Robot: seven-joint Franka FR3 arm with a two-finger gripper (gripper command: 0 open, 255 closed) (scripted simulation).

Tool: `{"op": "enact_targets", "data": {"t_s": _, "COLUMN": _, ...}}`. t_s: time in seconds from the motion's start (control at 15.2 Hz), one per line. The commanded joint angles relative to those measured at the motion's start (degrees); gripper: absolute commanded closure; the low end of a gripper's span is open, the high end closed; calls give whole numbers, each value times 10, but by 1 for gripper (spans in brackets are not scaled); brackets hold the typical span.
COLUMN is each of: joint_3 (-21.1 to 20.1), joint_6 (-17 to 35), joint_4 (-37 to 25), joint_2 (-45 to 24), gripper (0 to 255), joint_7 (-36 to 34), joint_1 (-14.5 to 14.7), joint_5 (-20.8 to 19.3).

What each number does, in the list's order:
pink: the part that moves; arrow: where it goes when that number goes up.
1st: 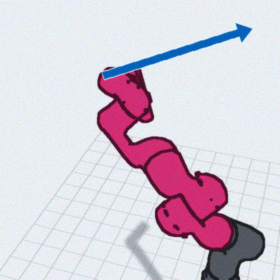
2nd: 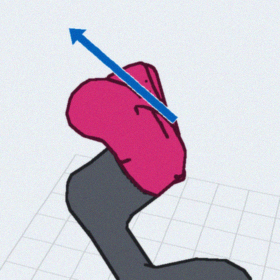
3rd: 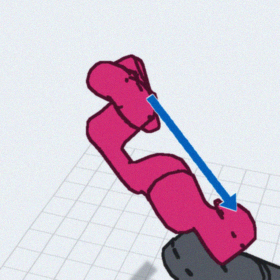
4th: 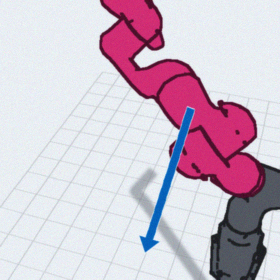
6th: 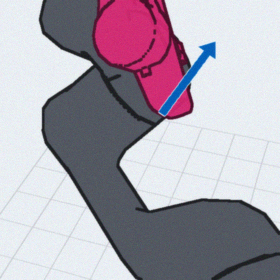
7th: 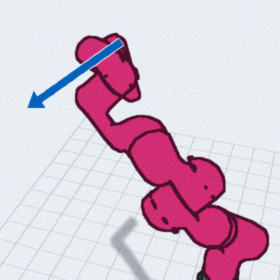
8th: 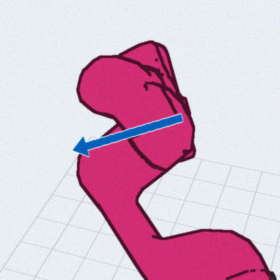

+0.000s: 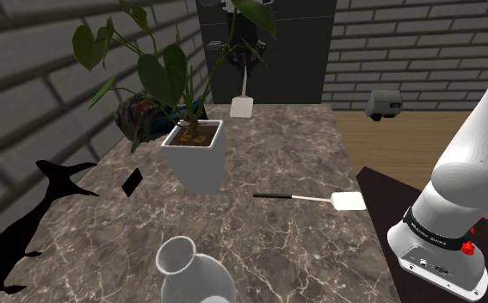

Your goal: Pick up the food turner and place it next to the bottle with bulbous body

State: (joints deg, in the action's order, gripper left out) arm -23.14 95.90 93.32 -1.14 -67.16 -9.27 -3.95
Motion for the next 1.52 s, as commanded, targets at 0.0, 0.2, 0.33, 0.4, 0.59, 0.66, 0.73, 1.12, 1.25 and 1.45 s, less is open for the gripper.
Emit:
{"op": "enact_targets", "data": {"t_s": 0.0, "joint_3": 0, "joint_6": -18, "joint_4": -20, "joint_2": -2, "gripper": 255, "joint_7": 0, "joint_1": 0, "joint_5": -1}}
{"op": "enact_targets", "data": {"t_s": 0.2, "joint_3": -1, "joint_6": -43, "joint_4": -50, "joint_2": -8, "gripper": 255, "joint_7": 0, "joint_1": 2, "joint_5": -3}}
{"op": "enact_targets", "data": {"t_s": 0.33, "joint_3": -2, "joint_6": -60, "joint_4": -72, "joint_2": -13, "gripper": 255, "joint_7": -1, "joint_1": 3, "joint_5": -5}}
{"op": "enact_targets", "data": {"t_s": 0.4, "joint_3": -3, "joint_6": -69, "joint_4": -83, "joint_2": -16, "gripper": 255, "joint_7": -1, "joint_1": 3, "joint_5": -6}}
{"op": "enact_targets", "data": {"t_s": 0.59, "joint_3": -4, "joint_6": -95, "joint_4": -119, "joint_2": -26, "gripper": 255, "joint_7": -2, "joint_1": 6, "joint_5": -11}}
{"op": "enact_targets", "data": {"t_s": 0.66, "joint_3": -5, "joint_6": -105, "joint_4": -131, "joint_2": -30, "gripper": 255, "joint_7": -3, "joint_1": 7, "joint_5": -12}}
{"op": "enact_targets", "data": {"t_s": 0.73, "joint_3": -5, "joint_6": -110, "joint_4": -139, "joint_2": -32, "gripper": 255, "joint_7": -3, "joint_1": 7, "joint_5": -13}}
{"op": "enact_targets", "data": {"t_s": 1.12, "joint_3": -25, "joint_6": -95, "joint_4": -38, "joint_2": 60, "gripper": 255, "joint_7": -47, "joint_1": 26, "joint_5": 24}}
{"op": "enact_targets", "data": {"t_s": 1.25, "joint_3": -33, "joint_6": -94, "joint_4": -13, "joint_2": 86, "gripper": 255, "joint_7": -63, "joint_1": 35, "joint_5": 36}}
{"op": "enact_targets", "data": {"t_s": 1.45, "joint_3": -47, "joint_6": -94, "joint_4": 19, "joint_2": 121, "gripper": 255, "joint_7": -88, "joint_1": 48, "joint_5": 54}}
